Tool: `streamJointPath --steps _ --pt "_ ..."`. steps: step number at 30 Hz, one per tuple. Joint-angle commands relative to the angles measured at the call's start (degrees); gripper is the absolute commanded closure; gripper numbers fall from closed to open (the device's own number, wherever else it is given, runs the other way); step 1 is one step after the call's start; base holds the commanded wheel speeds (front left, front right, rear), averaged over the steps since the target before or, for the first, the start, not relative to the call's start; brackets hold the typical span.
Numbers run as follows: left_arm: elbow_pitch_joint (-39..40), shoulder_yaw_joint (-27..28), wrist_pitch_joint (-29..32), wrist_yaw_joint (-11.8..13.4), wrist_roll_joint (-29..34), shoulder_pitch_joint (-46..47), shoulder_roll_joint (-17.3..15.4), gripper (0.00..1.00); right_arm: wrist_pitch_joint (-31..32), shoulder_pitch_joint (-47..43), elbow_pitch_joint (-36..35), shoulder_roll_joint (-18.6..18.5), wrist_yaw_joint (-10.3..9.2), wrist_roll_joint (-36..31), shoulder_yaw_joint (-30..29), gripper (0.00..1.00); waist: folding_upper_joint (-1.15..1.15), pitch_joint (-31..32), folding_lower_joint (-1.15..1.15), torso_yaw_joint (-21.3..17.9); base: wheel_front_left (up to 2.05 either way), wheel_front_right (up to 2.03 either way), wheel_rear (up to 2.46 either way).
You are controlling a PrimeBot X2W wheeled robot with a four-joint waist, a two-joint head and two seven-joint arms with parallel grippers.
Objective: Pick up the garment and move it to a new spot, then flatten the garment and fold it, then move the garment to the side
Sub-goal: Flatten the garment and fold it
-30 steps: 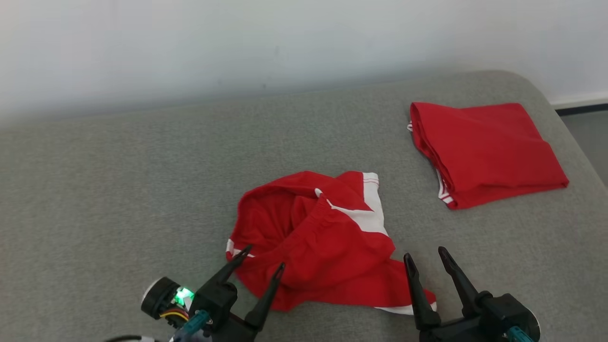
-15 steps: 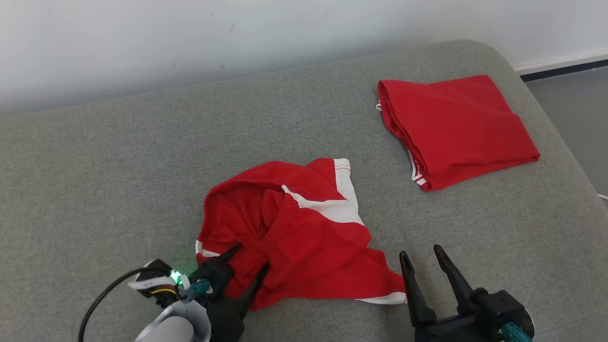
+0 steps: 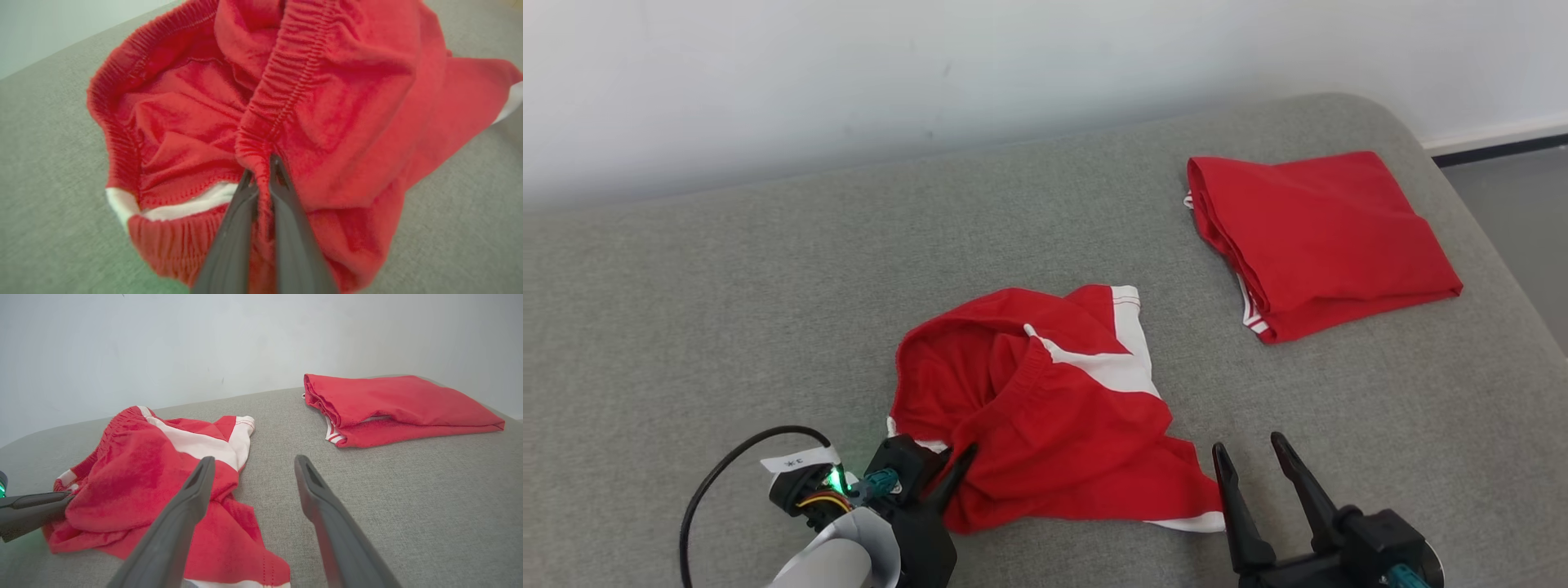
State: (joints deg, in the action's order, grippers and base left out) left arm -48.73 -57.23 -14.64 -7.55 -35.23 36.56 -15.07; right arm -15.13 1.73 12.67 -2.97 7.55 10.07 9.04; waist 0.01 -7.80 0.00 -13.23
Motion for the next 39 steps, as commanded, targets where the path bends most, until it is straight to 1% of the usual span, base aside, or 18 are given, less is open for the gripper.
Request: streamJointPath --steps 1,3,5,9,12,17,18,20,22,25,27,28,29,31,32,34,35,39 --pt "0.3 0.0 -0.4 0.2 -0.3 -0.4 -0.3 1.00 0.0 -1.0 0.1 0.1 -0.11 -0.1 -0.1 0.00 -0.01 1.2 0.00 1.3 0.00 0.00 0.00" --pt "1.3 0.8 -0.5 0.3 -0.4 -1.4 -0.3 1.00 0.0 -1.6 0.0 0.1 -0.11 -0.2 0.0 0.00 -0.01 2.2 0.00 2.1 0.00 0.00 0.00" --pt "4.2 2.0 -0.6 0.9 -0.4 -2.9 -0.4 1.00 0.0 -2.3 0.1 0.1 -0.11 -0.3 -0.3 0.00 -0.01 3.0 0.00 3.1 0.00 0.00 0.00" --pt "12.1 4.0 -0.5 2.4 0.4 -7.9 -2.1 1.00 0.0 -3.6 -0.3 0.1 -0.11 -0.2 -0.6 0.00 -0.01 4.2 0.00 5.5 0.00 0.00 0.00" --pt "19.0 5.2 -0.5 3.8 -0.8 -12.0 -3.5 1.00 0.0 -4.5 -0.3 0.1 -0.12 0.0 -0.8 0.00 -0.01 4.7 0.00 7.3 0.00 0.00 0.00" --pt "33.4 4.9 3.0 7.3 -2.2 -17.9 -7.0 1.00 0.0 -5.2 -0.6 0.1 -0.11 0.2 -1.4 0.00 -0.01 4.6 0.00 10.2 0.00 0.00 0.00" --pt "33.4 4.9 3.0 7.3 -2.2 -17.9 -7.0 1.00 0.0 -5.2 -0.6 0.1 -0.11 0.2 -1.4 0.00 -0.01 4.6 0.00 10.2 0.00 0.00 0.00" --pt "39.5 4.6 5.3 8.9 -2.3 -19.4 -8.8 1.00 0.0 -5.1 -0.8 0.1 -0.11 0.2 -1.7 0.00 -0.01 4.1 0.00 10.8 0.00 0.00 0.00" --pt "45.1 4.6 7.2 10.4 -2.6 -20.4 -9.7 1.00 0.0 -4.4 -0.8 0.1 -0.11 0.2 -1.8 0.00 -0.01 3.4 0.00 11.2 0.00 0.00 0.00" --pt "50.9 5.5 8.4 12.4 -2.5 -20.8 -11.1 1.00 0.0 -3.2 -0.7 0.1 -0.11 0.2 -1.7 0.00 -0.01 2.4 0.00 11.1 0.00 0.00 0.00" --pt "52.0 5.9 9.2 13.2 -1.2 -19.7 -12.7 1.00 0.0 -2.6 -0.4 0.1 -0.11 0.3 -1.6 0.00 -0.01 1.8 0.00 10.6 0.00 0.00 0.00" --pt "52.3 6.8 8.7 13.6 -1.5 -18.9 -12.6 1.00 0.0 -2.2 -0.1 0.1 -0.11 0.3 -1.5 0.00 -0.01 1.5 0.00 10.1 0.00 0.00 0.00" --pt "52.3 7.8 7.9 13.6 -2.9 -18.6 -11.9 1.00 0.0 -1.9 0.0 0.1 -0.11 0.4 -1.5 0.00 -0.01 1.2 0.00 9.8 0.00 0.00 0.00" --pt "50.2 8.5 7.6 13.2 -1.3 -16.8 -13.5 1.00 0.0 -1.3 0.2 0.1 -0.11 0.5 -1.4 0.00 -0.01 0.5 0.00 8.6 0.00 0.00 0.00" --pt "49.1 9.5 6.5 12.6 -2.8 -16.5 -12.7 1.00 0.0 -0.8 0.2 0.1 -0.11 0.5 -1.6 0.00 -0.01 0.1 0.00 8.1 0.00 0.00 0.00" --pt "45.8 10.1 5.5 11.5 -2.1 -14.4 -12.9 1.00 0.0 0.0 0.3 0.1 -0.11 0.6 -1.1 0.00 -0.01 -0.6 0.00 6.7 0.00 0.00 0.00" --pt "44.1 11.0 4.7 10.9 -3.0 -13.3 -12.4 1.00 0.0 0.5 0.3 0.1 -0.11 0.7 -1.0 0.00 -0.01 -1.0 0.00 5.9 0.00 0.00 0.00" --pt "35.5 11.7 3.3 7.5 -3.7 -9.1 -10.9 1.00 0.0 2.1 0.7 0.1 -0.11 1.5 -0.6 0.00 -0.01 -2.6 0.00 3.0 0.00 0.00 0.00"
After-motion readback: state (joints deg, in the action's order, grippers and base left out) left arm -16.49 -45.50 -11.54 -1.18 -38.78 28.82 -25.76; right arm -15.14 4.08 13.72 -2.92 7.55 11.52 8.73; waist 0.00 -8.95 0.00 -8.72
